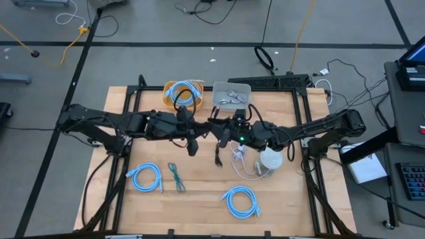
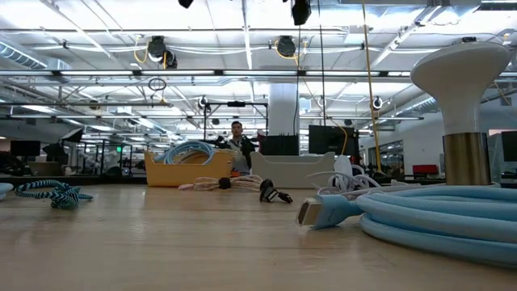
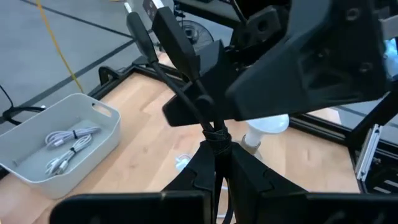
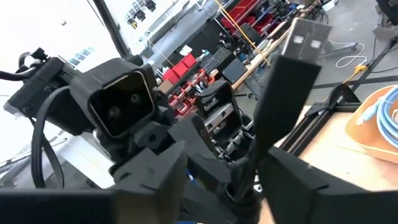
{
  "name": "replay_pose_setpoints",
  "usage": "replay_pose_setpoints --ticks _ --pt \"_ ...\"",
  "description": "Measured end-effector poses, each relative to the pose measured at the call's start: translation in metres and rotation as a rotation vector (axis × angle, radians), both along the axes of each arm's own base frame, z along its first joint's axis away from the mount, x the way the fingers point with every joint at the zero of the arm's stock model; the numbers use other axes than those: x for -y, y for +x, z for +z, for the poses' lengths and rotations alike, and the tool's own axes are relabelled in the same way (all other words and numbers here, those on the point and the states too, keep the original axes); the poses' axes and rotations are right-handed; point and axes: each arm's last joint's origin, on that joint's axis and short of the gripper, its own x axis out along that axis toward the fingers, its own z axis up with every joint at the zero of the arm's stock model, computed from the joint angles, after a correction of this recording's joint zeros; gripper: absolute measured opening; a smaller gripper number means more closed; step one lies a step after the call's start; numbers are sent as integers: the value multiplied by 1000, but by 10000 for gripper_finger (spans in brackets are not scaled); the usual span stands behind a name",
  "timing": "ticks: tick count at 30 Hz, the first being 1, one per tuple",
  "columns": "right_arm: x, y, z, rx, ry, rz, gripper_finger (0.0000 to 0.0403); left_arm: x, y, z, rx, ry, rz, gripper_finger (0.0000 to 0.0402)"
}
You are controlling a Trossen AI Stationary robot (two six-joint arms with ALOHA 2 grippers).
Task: Pick & Place USB Port
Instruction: Put the left black charger cable into the gray bin
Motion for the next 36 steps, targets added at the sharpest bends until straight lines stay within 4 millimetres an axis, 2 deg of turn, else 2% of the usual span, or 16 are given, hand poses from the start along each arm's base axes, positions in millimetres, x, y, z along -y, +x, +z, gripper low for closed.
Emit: replay_pose_setpoints --ticks 5,7,12,15,20,24,27,31,36 --pt "0 0 -1 -18 -24 -7 39 0 0 0 2 -1 -1 20" --pt "0 0 -1 -25 -45 -9 15 0 0 0 2 1 -2 20" --pt "1 -3 1 -48 -53 -3 10 0 0 0 -1 15 -11 20" --pt "8 -9 3 -128 -96 -10 6 0 1 -2 -21 24 -26 29" --pt "37 -34 12 -311 -182 -147 3 -1 -4 -6 -78 2 -15 125" --pt "63 -55 20 -418 -250 -249 3 -8 -11 -17 -192 -62 41 204" --pt "82 -66 23 -502 -323 -290 2 -13 -16 -24 -276 -94 85 242" --pt "112 -68 0 -718 -329 -256 2 -10 -18 -26 -304 -102 75 258" --pt "137 -52 -46 -963 -303 -107 2 -1 -19 -25 -292 -116 56 234"
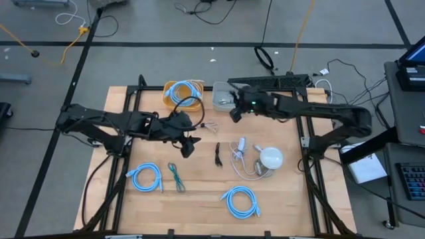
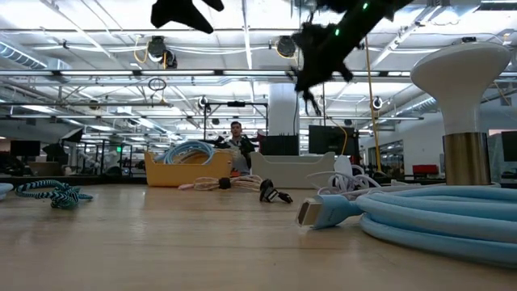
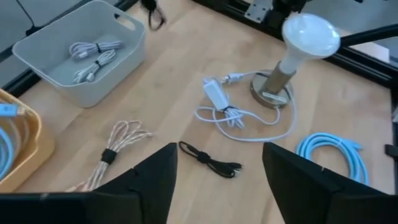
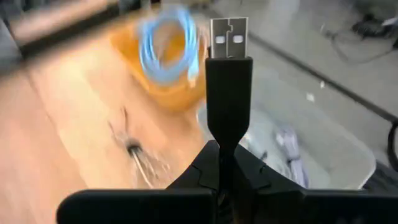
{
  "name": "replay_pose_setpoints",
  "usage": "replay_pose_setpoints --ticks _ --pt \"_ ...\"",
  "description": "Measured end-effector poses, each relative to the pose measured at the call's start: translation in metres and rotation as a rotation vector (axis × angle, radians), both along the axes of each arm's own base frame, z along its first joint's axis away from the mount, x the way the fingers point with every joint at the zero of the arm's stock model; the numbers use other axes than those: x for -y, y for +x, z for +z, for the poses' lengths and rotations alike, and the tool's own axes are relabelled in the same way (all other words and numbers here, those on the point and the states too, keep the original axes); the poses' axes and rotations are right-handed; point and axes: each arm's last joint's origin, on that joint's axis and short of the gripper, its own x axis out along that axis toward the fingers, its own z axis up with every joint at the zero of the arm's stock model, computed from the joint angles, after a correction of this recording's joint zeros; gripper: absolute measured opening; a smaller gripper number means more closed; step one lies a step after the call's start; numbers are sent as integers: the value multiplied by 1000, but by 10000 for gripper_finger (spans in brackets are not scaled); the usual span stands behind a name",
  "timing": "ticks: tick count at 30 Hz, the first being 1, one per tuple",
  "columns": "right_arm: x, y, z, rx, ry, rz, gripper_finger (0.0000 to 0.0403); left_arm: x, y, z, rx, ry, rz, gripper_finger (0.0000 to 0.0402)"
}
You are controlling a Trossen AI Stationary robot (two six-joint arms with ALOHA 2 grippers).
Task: Pick & Place USB Port
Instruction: Put the left black charger cable into the gray bin
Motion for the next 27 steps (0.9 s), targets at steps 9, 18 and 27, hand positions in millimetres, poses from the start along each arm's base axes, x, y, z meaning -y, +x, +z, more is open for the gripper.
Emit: replay_pose_setpoints --ticks 9,18,27 --pt "24 42 -26 -356 -120 127 1 13 -2 0 7 -27 -21 171" --pt "37 66 -30 -646 -313 282 1 30 -6 -1 10 -48 -35 139" --pt "68 54 -44 -721 -267 221 1 41 -9 -1 20 -39 -20 136"
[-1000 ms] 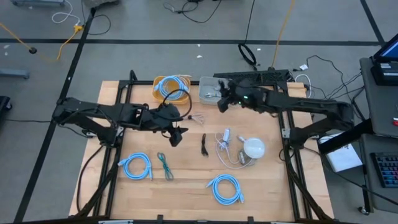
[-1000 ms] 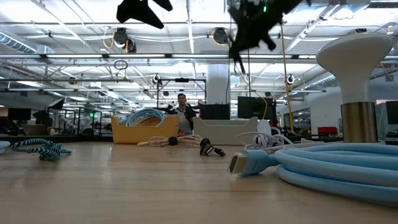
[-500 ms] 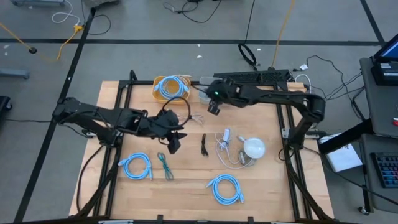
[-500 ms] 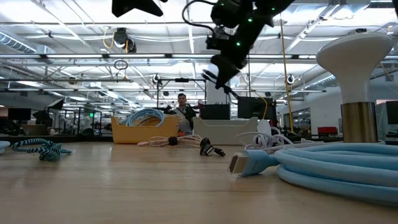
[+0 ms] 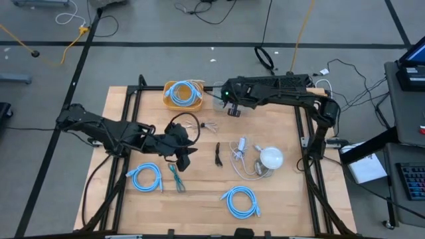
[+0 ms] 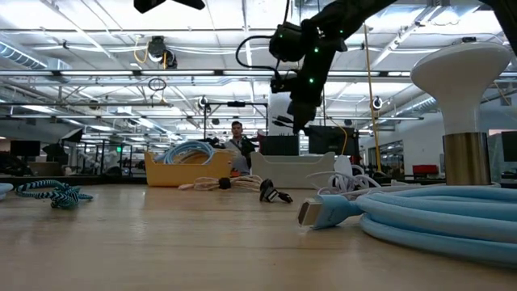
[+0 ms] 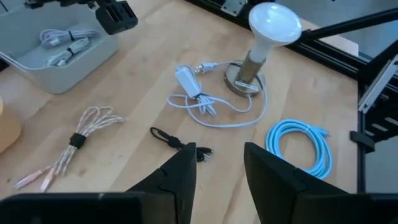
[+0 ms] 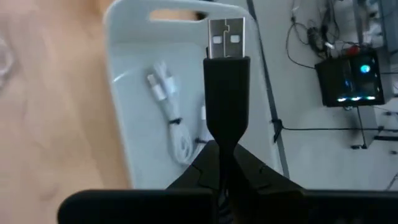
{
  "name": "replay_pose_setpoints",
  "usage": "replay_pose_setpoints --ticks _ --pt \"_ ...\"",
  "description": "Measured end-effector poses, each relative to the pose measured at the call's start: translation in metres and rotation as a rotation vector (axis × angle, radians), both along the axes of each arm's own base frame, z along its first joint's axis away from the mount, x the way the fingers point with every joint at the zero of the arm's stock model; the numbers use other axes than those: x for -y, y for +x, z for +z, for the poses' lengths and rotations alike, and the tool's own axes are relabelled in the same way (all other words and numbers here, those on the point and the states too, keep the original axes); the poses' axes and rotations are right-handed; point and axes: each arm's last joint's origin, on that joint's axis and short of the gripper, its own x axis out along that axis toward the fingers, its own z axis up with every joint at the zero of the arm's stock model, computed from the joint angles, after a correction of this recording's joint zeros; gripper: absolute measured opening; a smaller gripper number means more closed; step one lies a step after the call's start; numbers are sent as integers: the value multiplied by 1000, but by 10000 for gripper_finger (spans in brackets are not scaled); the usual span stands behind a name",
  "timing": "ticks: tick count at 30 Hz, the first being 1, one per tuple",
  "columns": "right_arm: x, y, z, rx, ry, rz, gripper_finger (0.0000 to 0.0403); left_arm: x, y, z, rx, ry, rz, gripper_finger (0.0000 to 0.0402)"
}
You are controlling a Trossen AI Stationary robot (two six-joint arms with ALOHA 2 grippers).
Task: Pick & Place USB Port
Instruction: Put the left black charger cable into the gray bin
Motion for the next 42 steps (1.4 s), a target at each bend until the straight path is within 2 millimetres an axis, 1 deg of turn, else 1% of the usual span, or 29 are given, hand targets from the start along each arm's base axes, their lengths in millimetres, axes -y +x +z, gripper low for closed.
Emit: replay_pose_setpoints --ticks 2,6,15,18,24,27,32,42 --pt "4 -1 2 22 -11 -10 1 0 0 0 1 6 8 136" --pt "9 -3 2 15 -10 -14 1 0 0 0 2 7 11 136" --pt "9 -2 1 10 -1 12 8 0 0 0 0 7 11 136" --pt "7 -4 -7 21 35 18 3 -1 -1 -1 -9 10 11 136" --pt "4 -11 -31 -1 48 -8 2 -1 -1 -2 -20 10 13 136" --pt "4 -13 -39 -4 35 -21 2 -1 -2 -2 -26 10 15 136" --pt "3 -15 -46 1 37 -23 1 -1 -2 -2 -27 8 16 136" --pt "3 -11 -45 62 66 -4 1 -1 -3 -3 -37 -4 28 136"
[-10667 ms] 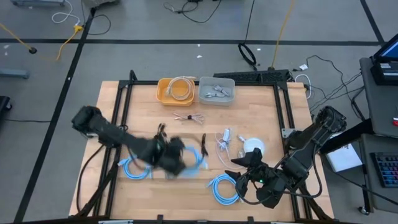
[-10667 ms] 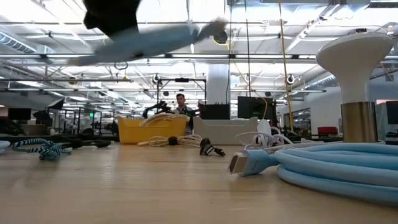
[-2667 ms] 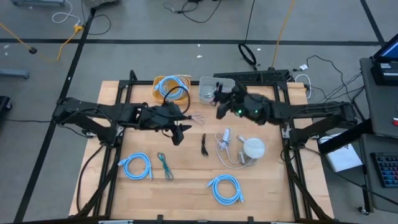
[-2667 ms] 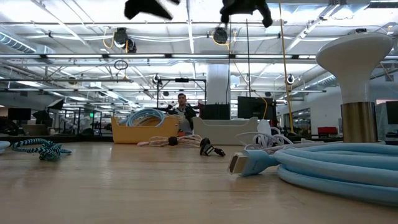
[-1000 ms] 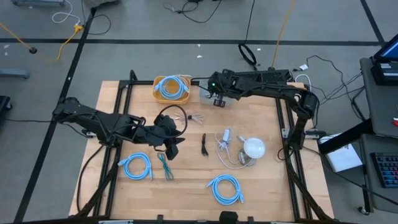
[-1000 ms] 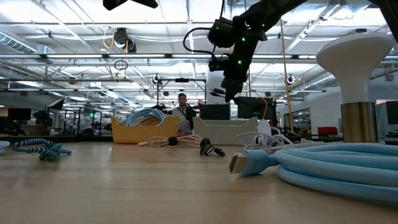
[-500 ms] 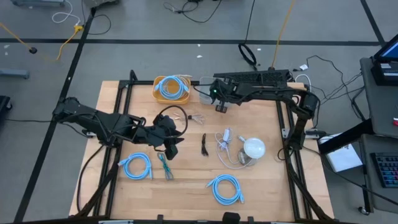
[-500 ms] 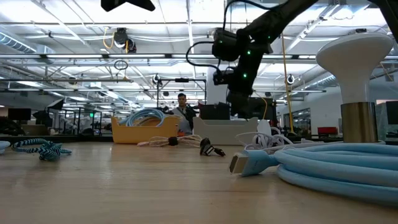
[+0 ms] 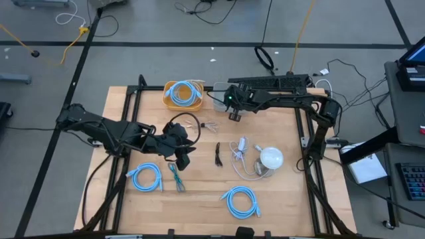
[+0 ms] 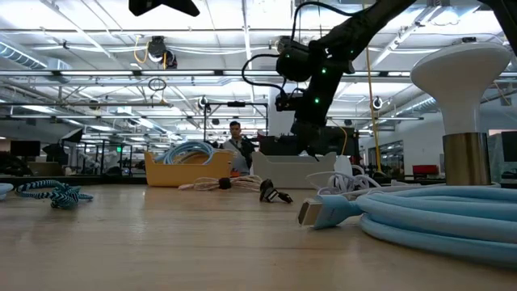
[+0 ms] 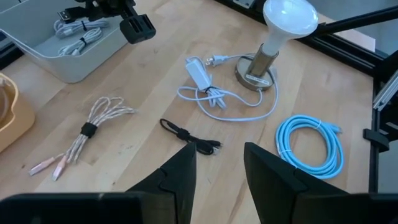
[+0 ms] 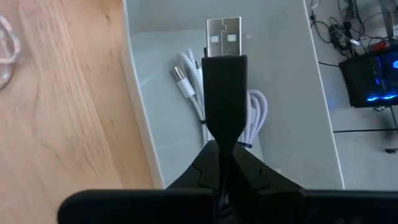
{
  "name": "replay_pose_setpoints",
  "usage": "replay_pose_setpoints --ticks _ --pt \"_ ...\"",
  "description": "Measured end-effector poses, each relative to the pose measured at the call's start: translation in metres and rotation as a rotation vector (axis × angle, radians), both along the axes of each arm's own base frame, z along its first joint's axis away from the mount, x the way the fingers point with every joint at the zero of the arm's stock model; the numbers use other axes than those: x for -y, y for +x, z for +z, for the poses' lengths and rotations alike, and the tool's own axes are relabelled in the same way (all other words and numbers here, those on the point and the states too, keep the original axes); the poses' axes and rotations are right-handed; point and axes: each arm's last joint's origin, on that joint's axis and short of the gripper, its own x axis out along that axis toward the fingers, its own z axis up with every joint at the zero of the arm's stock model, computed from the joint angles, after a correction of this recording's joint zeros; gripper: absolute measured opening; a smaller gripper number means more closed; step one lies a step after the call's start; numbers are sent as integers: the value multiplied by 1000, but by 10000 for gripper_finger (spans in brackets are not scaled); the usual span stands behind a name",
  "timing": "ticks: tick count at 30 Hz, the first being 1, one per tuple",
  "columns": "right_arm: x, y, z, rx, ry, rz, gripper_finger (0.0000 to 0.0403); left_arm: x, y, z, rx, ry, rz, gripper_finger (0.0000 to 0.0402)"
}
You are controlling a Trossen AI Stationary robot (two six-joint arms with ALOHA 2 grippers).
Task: Pick & Place USB Port
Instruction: Put the left black charger cable into the gray bin, then put the orange and gray charger cable into the gray bin
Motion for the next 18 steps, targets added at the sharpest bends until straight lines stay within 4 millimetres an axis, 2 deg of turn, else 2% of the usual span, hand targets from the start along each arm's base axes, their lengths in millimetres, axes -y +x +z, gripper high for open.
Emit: replay_pose_setpoints --ticks 4,12,15,18 --pt "0 0 0 3 -1 0 20 0 0 0 0 -1 1 136" --pt "-3 4 2 41 -6 -16 121 0 0 0 1 -4 4 136" --pt "-8 9 4 61 -62 -25 155 0 -1 -1 -9 1 6 136" --pt "-21 14 17 97 -139 -30 183 -2 -5 -5 -70 60 5 136"
